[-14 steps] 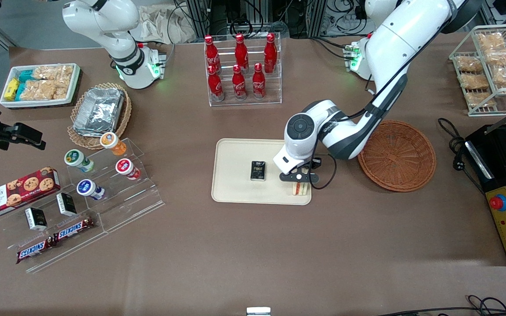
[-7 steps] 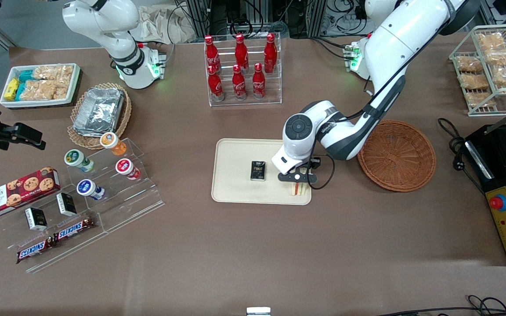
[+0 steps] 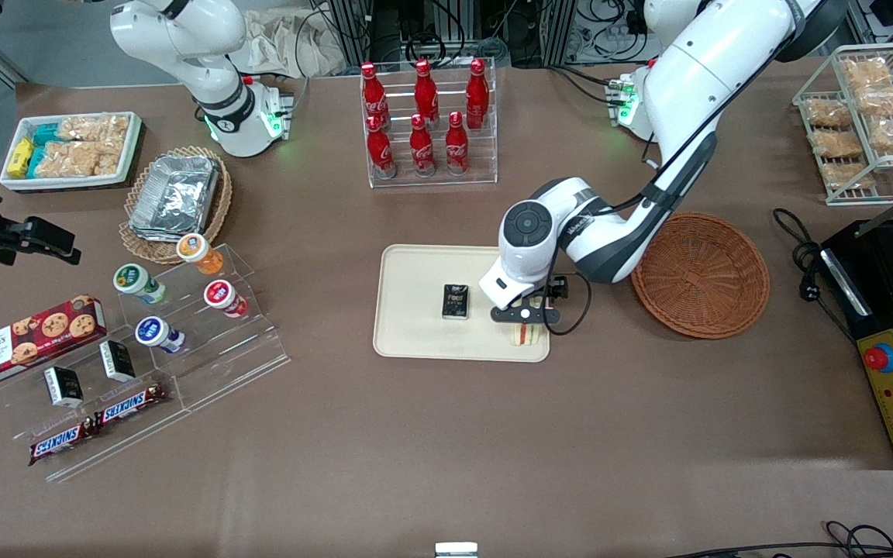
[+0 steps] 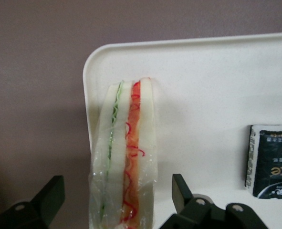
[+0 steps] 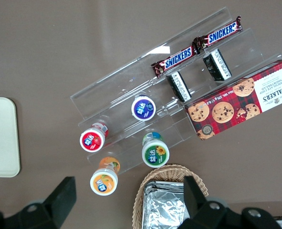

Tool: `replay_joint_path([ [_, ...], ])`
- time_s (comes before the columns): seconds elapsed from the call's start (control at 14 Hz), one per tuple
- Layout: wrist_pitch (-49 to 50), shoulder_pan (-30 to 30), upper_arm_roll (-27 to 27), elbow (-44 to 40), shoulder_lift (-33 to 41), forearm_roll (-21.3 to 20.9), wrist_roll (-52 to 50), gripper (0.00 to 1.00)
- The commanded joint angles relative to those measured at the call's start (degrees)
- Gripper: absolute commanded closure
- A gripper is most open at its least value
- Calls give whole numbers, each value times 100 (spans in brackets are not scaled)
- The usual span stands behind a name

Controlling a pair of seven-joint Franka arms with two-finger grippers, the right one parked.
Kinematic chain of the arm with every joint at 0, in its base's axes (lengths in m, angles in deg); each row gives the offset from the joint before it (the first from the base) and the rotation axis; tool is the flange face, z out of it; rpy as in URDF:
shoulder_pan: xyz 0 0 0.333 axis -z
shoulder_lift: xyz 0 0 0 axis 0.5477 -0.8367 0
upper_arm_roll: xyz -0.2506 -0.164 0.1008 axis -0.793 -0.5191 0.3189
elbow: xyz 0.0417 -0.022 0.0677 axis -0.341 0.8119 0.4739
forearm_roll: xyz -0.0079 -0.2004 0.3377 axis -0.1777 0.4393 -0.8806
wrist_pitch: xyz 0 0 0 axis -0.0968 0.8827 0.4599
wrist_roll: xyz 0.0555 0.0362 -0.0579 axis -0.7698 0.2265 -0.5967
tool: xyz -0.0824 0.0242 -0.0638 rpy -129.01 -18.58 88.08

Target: Place sandwich from basket to tray

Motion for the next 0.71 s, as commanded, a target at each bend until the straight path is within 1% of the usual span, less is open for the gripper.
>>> replay_joint_path([
  [0.0, 678, 14, -6, -429, 308, 222, -130, 0],
  [0.21, 1628, -12, 3, -1369, 510, 916, -59, 0],
  [0.36, 2024, -239, 3, -1845, 650, 1242, -59, 0],
  [0.5, 2350, -503, 3, -2048, 1000, 1532, -68, 0],
  [0.64, 2596, -855, 29, -2040, 1501, 1848, -59, 0],
])
